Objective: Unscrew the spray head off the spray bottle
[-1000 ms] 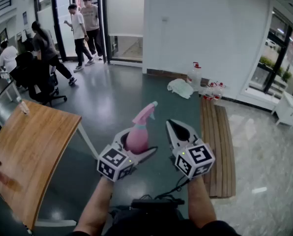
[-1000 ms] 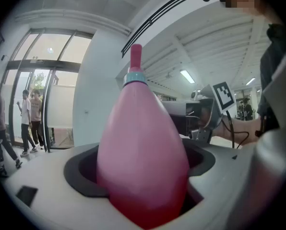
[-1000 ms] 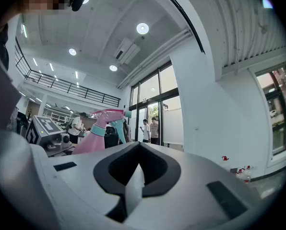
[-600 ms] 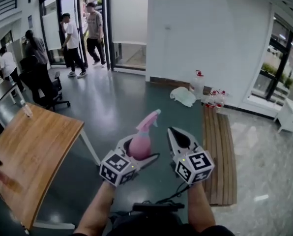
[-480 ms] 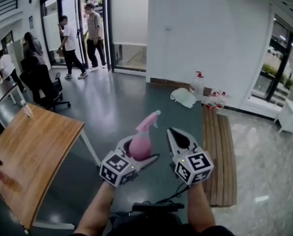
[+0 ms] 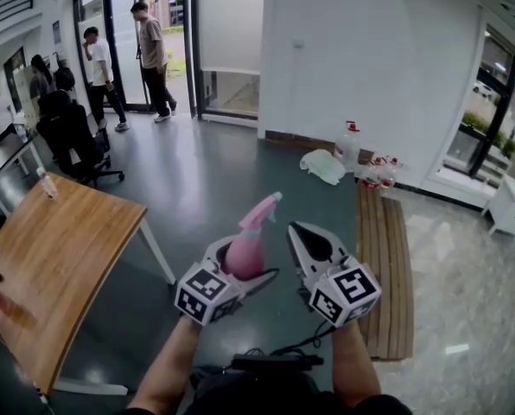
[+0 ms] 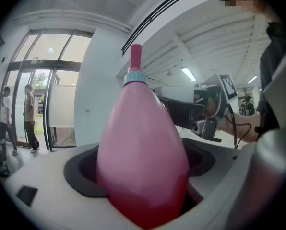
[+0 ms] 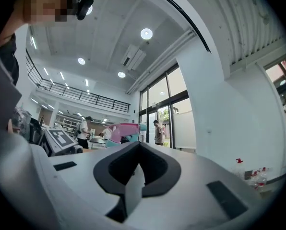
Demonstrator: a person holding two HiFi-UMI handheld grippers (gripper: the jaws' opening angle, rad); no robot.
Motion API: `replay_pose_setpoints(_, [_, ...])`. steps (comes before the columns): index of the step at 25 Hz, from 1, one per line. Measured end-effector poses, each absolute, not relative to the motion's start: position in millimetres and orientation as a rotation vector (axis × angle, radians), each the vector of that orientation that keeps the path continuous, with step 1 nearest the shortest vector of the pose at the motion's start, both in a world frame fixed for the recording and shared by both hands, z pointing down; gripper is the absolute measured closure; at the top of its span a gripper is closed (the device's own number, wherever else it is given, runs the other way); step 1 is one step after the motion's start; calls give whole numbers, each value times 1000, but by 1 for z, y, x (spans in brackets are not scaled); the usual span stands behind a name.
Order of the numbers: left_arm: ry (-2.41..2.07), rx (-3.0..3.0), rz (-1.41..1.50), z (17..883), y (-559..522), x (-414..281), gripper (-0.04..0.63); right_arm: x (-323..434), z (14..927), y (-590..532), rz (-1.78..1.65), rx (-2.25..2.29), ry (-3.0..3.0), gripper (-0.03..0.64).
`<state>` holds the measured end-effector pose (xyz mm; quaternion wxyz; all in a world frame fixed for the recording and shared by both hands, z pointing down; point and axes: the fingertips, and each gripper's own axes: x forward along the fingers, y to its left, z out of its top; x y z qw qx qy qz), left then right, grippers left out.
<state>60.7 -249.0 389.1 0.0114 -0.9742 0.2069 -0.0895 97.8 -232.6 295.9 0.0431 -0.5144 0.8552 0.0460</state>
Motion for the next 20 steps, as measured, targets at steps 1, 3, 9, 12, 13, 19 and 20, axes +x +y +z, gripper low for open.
replay_pose_setpoints(1, [653, -3032, -286, 390, -248, 62, 150, 94, 294, -229, 110, -1519, 2629, 606])
replay_pose_setpoints(3, [673, -3019, -297, 393, -247, 63, 150, 86, 290, -223, 51, -1422, 2651, 606])
replay_pose_setpoints(9, [745, -2965, -325, 401, -242, 62, 150, 53, 296, -213, -76, -1253, 2742, 497])
replay_pose_setpoints(12, [776, -2935, -327, 399, -239, 66, 150, 50, 302, -214, -154, -1215, 2756, 468])
replay_pose_setpoints(13, [783, -2928, -326, 397, -238, 68, 150, 51, 303, -215, -176, -1210, 2754, 465])
replay_pose_setpoints(19, [793, -2880, -340, 394, -235, 74, 150, 52, 305, -217, -227, -1151, 2757, 463])
replay_pose_setpoints(20, [792, -2874, -341, 395, -234, 74, 150, 51, 306, -215, -230, -1135, 2761, 463])
